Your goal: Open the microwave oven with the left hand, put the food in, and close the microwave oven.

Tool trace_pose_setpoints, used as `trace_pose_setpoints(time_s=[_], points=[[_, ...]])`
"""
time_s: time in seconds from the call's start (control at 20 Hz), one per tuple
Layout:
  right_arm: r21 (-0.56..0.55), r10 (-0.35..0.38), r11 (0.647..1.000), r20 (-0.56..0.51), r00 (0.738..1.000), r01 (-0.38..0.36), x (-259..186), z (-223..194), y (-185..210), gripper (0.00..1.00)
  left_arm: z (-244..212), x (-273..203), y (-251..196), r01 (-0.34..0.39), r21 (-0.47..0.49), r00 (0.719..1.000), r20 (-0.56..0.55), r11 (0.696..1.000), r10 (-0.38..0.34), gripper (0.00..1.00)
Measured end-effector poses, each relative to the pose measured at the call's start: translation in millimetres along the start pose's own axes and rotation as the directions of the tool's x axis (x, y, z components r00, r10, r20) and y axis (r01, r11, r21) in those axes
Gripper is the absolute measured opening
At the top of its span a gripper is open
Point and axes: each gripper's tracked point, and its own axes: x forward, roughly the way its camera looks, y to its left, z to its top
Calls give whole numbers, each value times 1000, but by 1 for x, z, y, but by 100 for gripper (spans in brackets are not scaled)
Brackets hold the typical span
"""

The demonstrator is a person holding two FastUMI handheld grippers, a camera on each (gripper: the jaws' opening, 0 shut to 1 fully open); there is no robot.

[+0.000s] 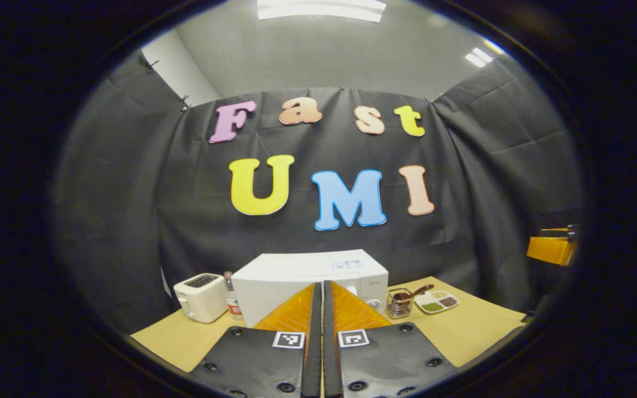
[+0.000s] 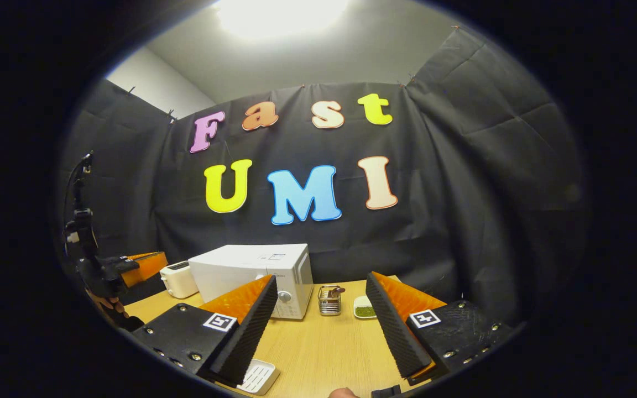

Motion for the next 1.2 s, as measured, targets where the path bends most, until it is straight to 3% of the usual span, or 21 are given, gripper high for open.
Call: trace_pose_setpoints(time_s=[0.1, 0.5, 0.55, 0.65, 0.7, 0.9, 0.95, 1.0, 1.05, 1.2], points=[[-16, 9, 1000, 13, 1000, -9, -2, 3, 5, 98, 11, -15, 6, -7, 5, 1000, 13, 1000, 7, 8], [-41, -5, 999, 35, 999, 6, -18, 10, 26, 98, 29, -59, 37, -12, -27, 999, 36, 1000, 13, 12], [-44, -13, 999, 42, 999, 15, -19, 12, 29, 98, 30, -63, 43, -15, -35, 999, 37, 999, 16, 22], [-39, -14, 999, 48, 999, 15, -22, 14, 39, 98, 26, -72, 51, -18, -31, 999, 31, 999, 19, 24], [-40, -13, 999, 52, 999, 15, -22, 15, 44, 98, 27, -77, 57, -17, -23, 999, 30, 1000, 18, 31], [-49, -9, 999, 69, 998, 12, -23, 21, 61, 98, 28, -85, 69, -9, -20, 999, 35, 1000, 10, 68], [-53, -5, 999, 71, 997, 9, -23, 21, 65, 98, 27, -86, 73, -12, -18, 999, 32, 1000, 12, 84], [-58, -3, 998, 71, 997, 7, -22, 21, 69, 98, 26, -85, 75, -16, -15, 999, 33, 1000, 17, 90], [-60, -3, 998, 70, 998, 7, -22, 21, 71, 98, 28, -85, 78, -21, -13, 999, 37, 1000, 22, 96], [-59, -5, 998, 74, 997, 9, -23, 24, 76, 98, 27, -87, 83, -38, -9, 998, 51, 999, 38, 97]])
